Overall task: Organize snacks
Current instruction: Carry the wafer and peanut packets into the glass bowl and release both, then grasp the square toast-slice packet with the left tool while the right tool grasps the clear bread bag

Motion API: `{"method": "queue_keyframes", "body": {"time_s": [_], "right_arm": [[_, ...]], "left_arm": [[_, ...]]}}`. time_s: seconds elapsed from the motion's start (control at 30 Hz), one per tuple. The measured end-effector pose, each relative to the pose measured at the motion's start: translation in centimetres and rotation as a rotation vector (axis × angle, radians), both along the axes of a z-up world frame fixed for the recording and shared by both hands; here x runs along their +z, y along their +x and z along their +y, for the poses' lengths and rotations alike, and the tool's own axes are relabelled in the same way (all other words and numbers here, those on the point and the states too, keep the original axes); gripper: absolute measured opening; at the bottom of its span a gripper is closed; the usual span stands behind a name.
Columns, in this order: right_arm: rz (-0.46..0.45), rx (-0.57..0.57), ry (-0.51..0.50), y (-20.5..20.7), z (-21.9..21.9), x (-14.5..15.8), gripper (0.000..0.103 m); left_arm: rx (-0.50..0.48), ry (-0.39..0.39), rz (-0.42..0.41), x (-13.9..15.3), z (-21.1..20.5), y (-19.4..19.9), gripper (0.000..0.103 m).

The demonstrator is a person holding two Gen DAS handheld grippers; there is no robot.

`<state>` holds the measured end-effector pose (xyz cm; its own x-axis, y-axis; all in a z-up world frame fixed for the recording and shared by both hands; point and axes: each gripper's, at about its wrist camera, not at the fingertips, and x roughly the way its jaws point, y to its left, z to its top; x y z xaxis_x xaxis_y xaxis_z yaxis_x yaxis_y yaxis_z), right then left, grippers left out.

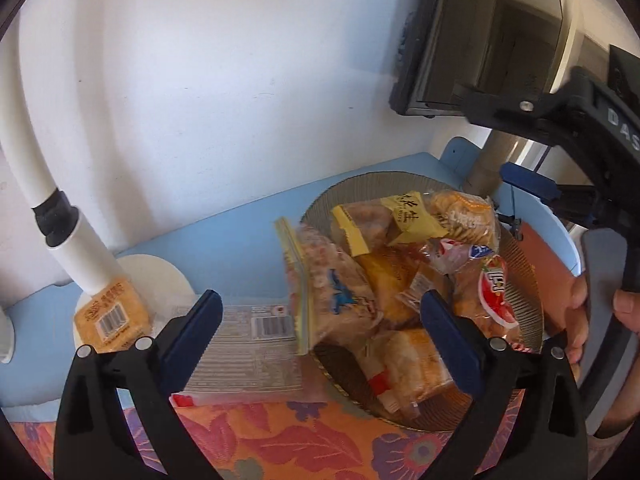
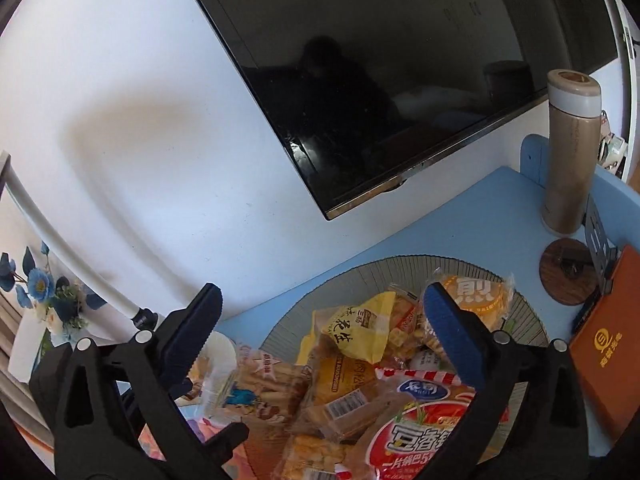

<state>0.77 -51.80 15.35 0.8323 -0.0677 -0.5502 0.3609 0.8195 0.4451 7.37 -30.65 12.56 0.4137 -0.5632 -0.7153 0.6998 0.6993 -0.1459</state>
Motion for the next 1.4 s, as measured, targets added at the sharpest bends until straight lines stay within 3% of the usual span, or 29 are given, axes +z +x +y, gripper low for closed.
{"method": "queue_keyframes", "body": {"time_s": [0.23,0.4,0.57,0.7,0.8,0.9,1.0,1.1,1.2,1.23,1.27,1.4], "right_arm": [[-0.063,0.089,0.008,-1.6,8.0,1.0,0.1],[-0.037,0.164,0.046,-2.3,14.7,-2.4,0.1],[0.044,0.158,0.081,-2.2,19.3,-8.1,0.1],[0.145,0.082,0.164,-1.1,19.0,-12.6,0.1],[0.132,-0.04,0.211,-0.9,17.4,-14.2,0.1],[0.137,-0.13,0.148,0.4,16.2,-14.1,0.1],[0.189,-0.119,0.12,3.2,15.8,-14.9,0.1],[0.247,-0.1,-0.003,5.7,16.9,-14.9,0.1],[0.242,-0.089,-0.035,5.6,17.5,-14.7,0.089],[0.216,-0.081,-0.032,5.3,17.5,-14.5,0.063],[0.209,-0.081,-0.024,5.1,17.4,-14.6,0.056],[0.166,-0.084,0.048,4.2,16.4,-14.9,0.046]], "left_arm": [[0.164,-0.001,-0.006,1.4,7.4,4.4,0.098],[0.243,-0.015,0.03,0.1,12.2,8.0,0.098],[0.256,0.036,0.072,-2.7,14.4,10.0,0.098],[0.222,0.043,0.109,-4.8,14.5,10.6,0.098],[0.18,0.057,0.105,-5.8,13.8,10.7,0.098],[0.141,0.089,0.084,-6.8,12.6,10.9,0.098],[0.111,0.102,0.076,-7.7,11.6,11.4,0.098],[0.098,0.103,0.086,-9.0,10.5,12.4,0.098],[0.017,0.026,0.115,-9.6,10.1,12.2,0.07],[0.015,0.059,0.071,-9.7,9.6,11.8,0.067],[0.015,0.086,0.035,-9.7,9.1,11.2,0.066],[0.046,0.024,0.074,-9.9,9.6,11.3,0.062]]}}
